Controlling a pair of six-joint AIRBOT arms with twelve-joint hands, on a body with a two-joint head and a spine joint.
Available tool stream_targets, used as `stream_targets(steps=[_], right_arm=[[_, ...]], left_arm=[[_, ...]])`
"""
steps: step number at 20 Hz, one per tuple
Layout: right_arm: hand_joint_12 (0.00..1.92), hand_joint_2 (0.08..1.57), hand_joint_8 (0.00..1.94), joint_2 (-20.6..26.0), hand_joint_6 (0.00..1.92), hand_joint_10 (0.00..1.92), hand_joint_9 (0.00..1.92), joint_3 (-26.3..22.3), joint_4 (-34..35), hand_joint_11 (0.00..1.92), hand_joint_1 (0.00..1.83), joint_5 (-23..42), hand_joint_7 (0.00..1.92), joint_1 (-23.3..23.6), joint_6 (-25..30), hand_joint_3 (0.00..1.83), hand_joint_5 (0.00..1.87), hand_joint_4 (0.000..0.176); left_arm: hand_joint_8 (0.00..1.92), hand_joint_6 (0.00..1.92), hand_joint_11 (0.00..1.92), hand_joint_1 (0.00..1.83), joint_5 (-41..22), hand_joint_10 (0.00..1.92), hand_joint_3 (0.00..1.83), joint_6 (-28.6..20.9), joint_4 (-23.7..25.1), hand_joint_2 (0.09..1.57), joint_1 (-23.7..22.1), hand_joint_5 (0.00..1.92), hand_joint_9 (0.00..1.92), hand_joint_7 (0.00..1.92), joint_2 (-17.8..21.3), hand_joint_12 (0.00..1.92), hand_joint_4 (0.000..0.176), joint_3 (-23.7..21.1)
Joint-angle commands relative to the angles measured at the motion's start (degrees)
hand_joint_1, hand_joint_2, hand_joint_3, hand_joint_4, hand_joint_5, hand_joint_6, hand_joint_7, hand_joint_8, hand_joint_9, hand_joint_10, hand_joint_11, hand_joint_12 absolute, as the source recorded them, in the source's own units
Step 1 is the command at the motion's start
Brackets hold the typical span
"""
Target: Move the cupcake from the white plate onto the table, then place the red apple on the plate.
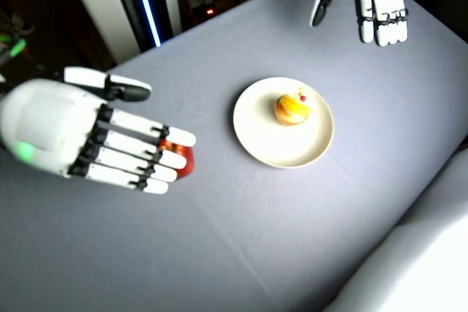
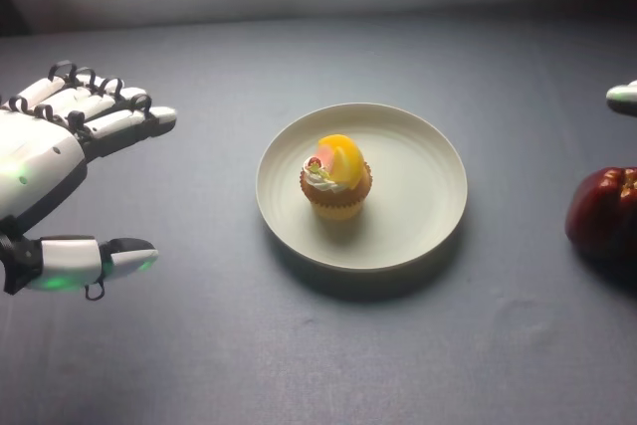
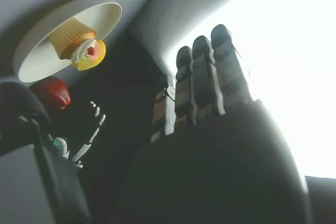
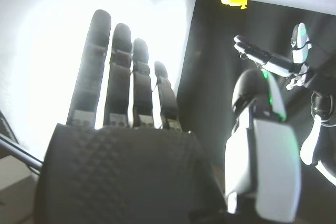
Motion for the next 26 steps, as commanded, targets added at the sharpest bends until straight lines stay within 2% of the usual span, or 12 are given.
stream_targets(steps=[1, 4, 5, 6, 10, 12, 14, 16, 17, 19, 22, 26], right_arm=[[0.45, 1.25, 0.01, 0.21, 0.01, 0.01, 0.29, 0.37, 1.65, 0.08, 0.74, 6.96, 0.34, -0.07, 0.38, 0.01, 0.35, 0.071], [0.44, 1.26, 0.0, 0.21, 0.0, 0.0, 0.28, 0.35, 1.65, 0.08, 0.73, 6.99, 0.33, -0.07, 0.38, 0.01, 0.34, 0.084], [0.43, 1.27, 0.0, 0.21, 0.0, 0.0, 0.27, 0.3, 1.65, 0.07, 0.71, 7.18, 0.32, -0.04, 0.38, 0.01, 0.33, 0.094], [0.43, 1.27, 0.0, 0.22, 0.0, 0.0, 0.28, 0.24, 1.51, 0.09, 0.76, 7.71, 0.33, -0.03, 0.39, 0.01, 0.34, 0.075], [0.24, 1.28, 0.0, 0.25, 0.0, 0.0, 0.3, -0.01, 0.69, 0.17, 0.77, 8.82, 0.35, 0.46, 0.41, 0.0, 0.33, 0.04], [0.24, 1.26, 0.0, 0.21, 0.0, 0.0, 0.3, 0.02, 0.69, 0.22, 0.73, 8.82, 0.33, 0.52, 0.41, 0.0, 0.34, 0.07], [0.24, 1.27, 0.0, 0.09, 0.0, 0.0, 0.28, 0.07, 0.69, 0.22, 0.82, 8.87, 0.29, 0.7, 0.41, 0.0, 0.33, 0.067], [0.24, 1.29, 0.0, -0.19, 0.0, 0.0, 0.28, 0.28, 0.66, 0.22, 0.78, 9.19, 0.25, 1.37, 0.39, 0.01, 0.27, 0.068], [0.26, 1.3, 0.0, -0.37, 0.0, 0.01, 0.29, 0.42, 0.56, 0.23, 0.73, 9.27, 0.25, 1.66, 0.39, 0.01, 0.26, 0.046], [0.27, 1.32, 0.0, -0.85, 0.0, 0.01, 0.3, 0.74, 0.43, 0.24, 0.61, 9.33, 0.24, 2.06, 0.39, 0.01, 0.23, 0.03], [0.5, 1.32, 0.0, -1.23, 0.0, 0.0, 0.35, 0.88, 0.43, 0.24, 0.68, 9.33, 0.32, 2.08, 0.39, 0.0, 0.31, 0.079], [0.69, 1.33, 0.0, -1.27, 0.0, 0.0, 0.36, 0.91, 0.43, 0.12, 0.75, 9.3, 0.34, 2.08, 0.39, 0.0, 0.34, 0.076]], left_arm=[[0.0, 0.0, 0.0, 0.71, -6.43, 0.0, 0.0, -0.12, 0.16, 1.01, -0.64, 0.34, 0.17, 0.24, -0.14, 0.42, 0.061, 0.23], [0.0, 0.0, 0.0, 0.73, -5.79, 0.0, 0.0, -0.22, 0.18, 1.01, -1.26, 0.34, 0.17, 0.25, -0.79, 0.37, 0.079, 0.71], [0.0, 0.0, 0.0, 0.75, -4.92, 0.0, 0.0, -0.22, 0.6, 1.0, -2.74, 0.34, 0.15, 0.24, -1.87, 0.31, 0.073, 1.61], [0.0, 0.01, 0.01, 0.73, -3.06, 0.0, 0.0, -0.3, 1.55, 1.01, -5.28, 0.35, 0.16, 0.24, -3.56, 0.31, 0.055, 3.16], [0.0, 0.0, 0.13, 0.7, 5.88, 0.0, 0.0, -2.94, 8.24, 0.99, -14.99, 0.34, 0.25, 0.24, -10.35, 0.36, 0.15, 8.97], [0.0, 0.0, 0.21, 0.79, 8.57, 0.0, 0.0, -3.11, 9.7, 1.0, -18.14, 0.35, 0.25, 0.26, -13.65, 0.24, 0.124, 11.04], [0.01, 0.01, 0.23, 0.91, 10.96, 0.01, 0.0, -3.11, 9.95, 0.95, -19.76, 0.4, 0.31, 0.33, -16.95, 0.23, 0.062, 13.3], [0.0, 0.0, 0.03, 0.86, 14.13, 0.0, 0.0, -3.1, 10.25, 0.92, -21.07, 0.43, 0.28, 0.34, -19.96, 0.49, 0.084, 15.78], [0.0, 0.0, 0.0, 0.85, 15.16, 0.0, 0.0, -3.1, 10.31, 0.92, -21.52, 0.42, 0.24, 0.32, -21.06, 0.51, 0.1, 16.69], [0.0, 0.0, 0.0, 0.88, 16.8, 0.01, 0.0, -3.11, 10.3, 0.92, -22.08, 0.43, 0.29, 0.36, -23.5, 0.68, 0.087, 18.59], [0.0, 0.0, 0.0, 0.88, 19.16, 0.0, 0.0, -3.09, 10.69, 0.91, -23.19, 0.45, 0.35, 0.4, -25.66, 0.85, 0.096, 20.57], [0.01, 0.0, 0.03, 0.9, 20.66, 0.02, 0.01, -2.49, 10.75, 0.95, -23.68, 0.53, 0.45, 0.51, -26.58, 1.05, 0.109, 21.62]])
